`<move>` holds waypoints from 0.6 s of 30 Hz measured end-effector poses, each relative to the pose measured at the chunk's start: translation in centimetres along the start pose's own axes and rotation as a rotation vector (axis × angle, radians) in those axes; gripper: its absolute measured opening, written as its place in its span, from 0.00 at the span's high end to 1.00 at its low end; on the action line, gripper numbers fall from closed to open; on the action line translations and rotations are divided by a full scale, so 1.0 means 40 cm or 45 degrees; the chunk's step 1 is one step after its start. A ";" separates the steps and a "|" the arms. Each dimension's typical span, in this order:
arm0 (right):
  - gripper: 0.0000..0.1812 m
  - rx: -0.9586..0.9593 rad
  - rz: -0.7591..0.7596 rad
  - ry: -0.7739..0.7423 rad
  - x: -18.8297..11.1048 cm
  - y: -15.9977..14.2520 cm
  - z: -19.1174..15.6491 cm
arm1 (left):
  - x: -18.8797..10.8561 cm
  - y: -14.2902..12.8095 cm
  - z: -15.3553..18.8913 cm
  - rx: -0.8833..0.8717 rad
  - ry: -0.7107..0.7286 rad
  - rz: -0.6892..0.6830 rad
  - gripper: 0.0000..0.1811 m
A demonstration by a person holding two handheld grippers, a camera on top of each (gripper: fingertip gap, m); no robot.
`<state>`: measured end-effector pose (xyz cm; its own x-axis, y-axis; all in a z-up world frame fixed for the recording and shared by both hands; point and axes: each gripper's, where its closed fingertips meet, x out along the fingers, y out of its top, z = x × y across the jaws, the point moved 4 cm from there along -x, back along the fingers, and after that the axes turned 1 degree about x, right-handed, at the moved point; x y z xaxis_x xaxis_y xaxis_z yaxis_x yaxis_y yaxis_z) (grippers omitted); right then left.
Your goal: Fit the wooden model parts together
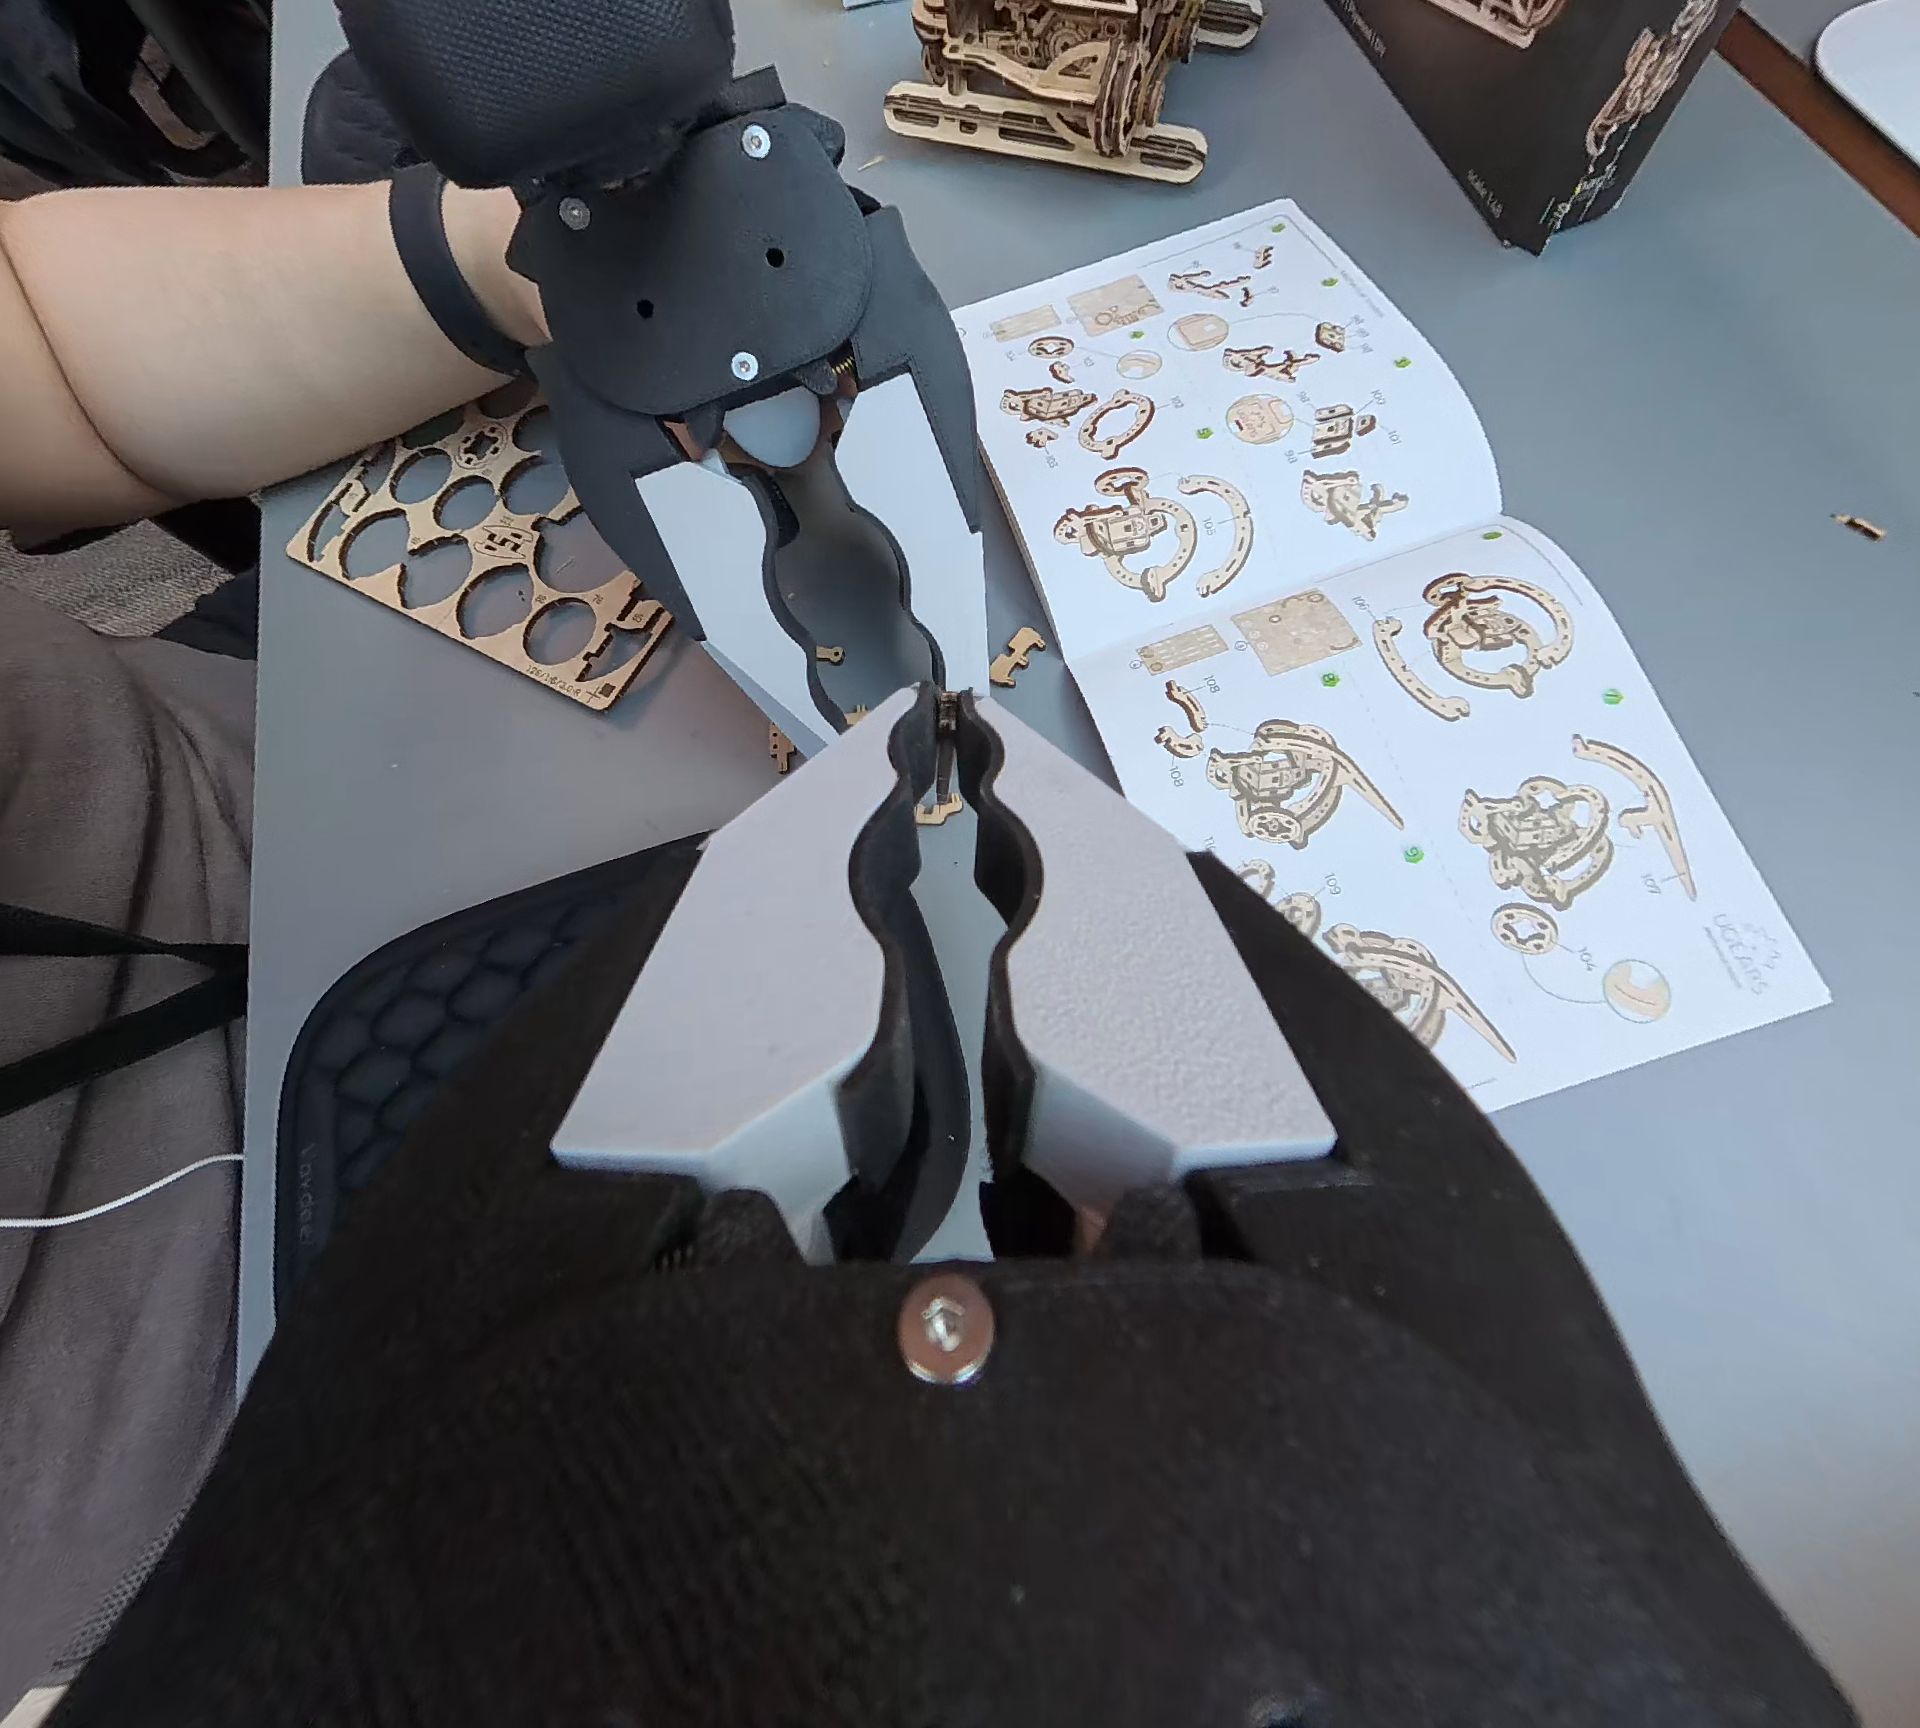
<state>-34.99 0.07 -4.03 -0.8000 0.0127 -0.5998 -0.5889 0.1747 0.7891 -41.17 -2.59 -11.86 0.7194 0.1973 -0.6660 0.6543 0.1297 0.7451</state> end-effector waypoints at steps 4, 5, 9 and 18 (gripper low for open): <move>0.99 0.002 -0.009 -0.012 0.004 -0.002 -0.001 | 0.009 -0.005 0.003 0.008 0.009 -0.031 0.84; 0.99 0.001 -0.013 -0.008 0.004 -0.003 -0.003 | 0.009 -0.004 0.004 0.009 0.014 -0.040 0.84; 0.99 -0.006 -0.027 -0.003 0.004 -0.006 -0.003 | 0.011 -0.002 0.006 0.006 0.042 -0.072 0.84; 0.99 -0.110 -0.017 0.110 -0.005 -0.005 -0.018 | 0.011 -0.001 0.006 0.036 0.058 -0.087 0.91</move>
<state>-34.80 -0.66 -3.99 -0.7967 -0.0750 -0.5997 -0.6043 0.0884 0.7918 -40.84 -2.76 -12.20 0.6622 0.2328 -0.7123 0.7080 0.1170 0.6964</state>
